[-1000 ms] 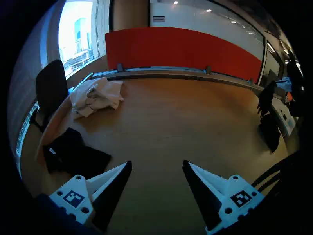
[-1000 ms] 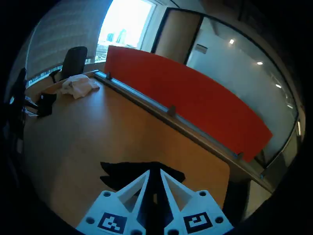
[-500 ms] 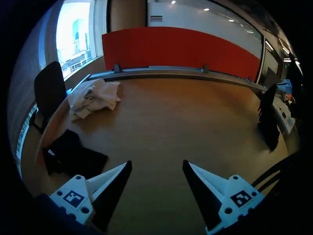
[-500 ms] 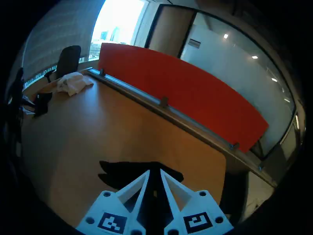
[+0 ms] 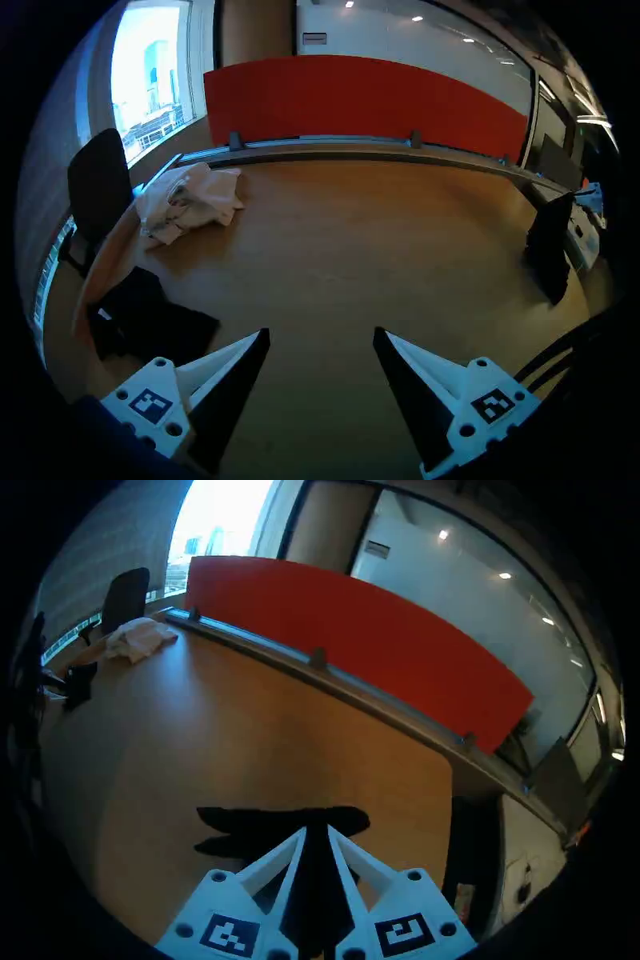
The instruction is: Fold towel
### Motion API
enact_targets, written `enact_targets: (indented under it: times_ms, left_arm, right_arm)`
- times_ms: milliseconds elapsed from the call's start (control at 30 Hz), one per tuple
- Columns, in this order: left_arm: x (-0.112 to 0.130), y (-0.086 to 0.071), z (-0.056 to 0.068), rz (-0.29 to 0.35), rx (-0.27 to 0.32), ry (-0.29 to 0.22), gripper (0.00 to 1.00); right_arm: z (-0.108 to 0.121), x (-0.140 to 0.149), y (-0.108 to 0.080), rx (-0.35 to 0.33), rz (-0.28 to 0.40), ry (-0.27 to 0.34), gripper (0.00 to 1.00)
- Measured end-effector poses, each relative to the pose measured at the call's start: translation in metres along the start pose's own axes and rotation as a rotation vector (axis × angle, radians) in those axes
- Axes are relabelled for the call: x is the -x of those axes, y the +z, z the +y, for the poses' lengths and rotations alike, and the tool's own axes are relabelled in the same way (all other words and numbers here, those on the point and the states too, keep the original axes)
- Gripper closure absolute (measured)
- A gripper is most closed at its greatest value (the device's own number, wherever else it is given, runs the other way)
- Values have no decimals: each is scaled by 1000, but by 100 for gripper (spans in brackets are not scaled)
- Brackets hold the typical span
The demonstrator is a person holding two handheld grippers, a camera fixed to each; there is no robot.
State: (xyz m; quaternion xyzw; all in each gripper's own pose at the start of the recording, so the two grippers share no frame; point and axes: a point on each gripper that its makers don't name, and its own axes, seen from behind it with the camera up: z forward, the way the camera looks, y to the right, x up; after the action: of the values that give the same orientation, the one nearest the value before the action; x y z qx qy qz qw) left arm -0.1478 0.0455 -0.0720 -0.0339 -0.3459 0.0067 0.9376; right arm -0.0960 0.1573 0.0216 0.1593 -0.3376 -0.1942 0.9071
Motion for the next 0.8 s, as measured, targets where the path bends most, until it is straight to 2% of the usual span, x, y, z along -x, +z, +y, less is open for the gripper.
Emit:
enact_targets:
  times_ms: [333,800]
  left_arm:
    - [0,0,6,-2,16,28,3]
    - [-2,-2,7,2,20,41,3]
  right_arm:
    - [6,70,-16,41,-86,72,95]
    - [3,119,-17,60,-152,139,95]
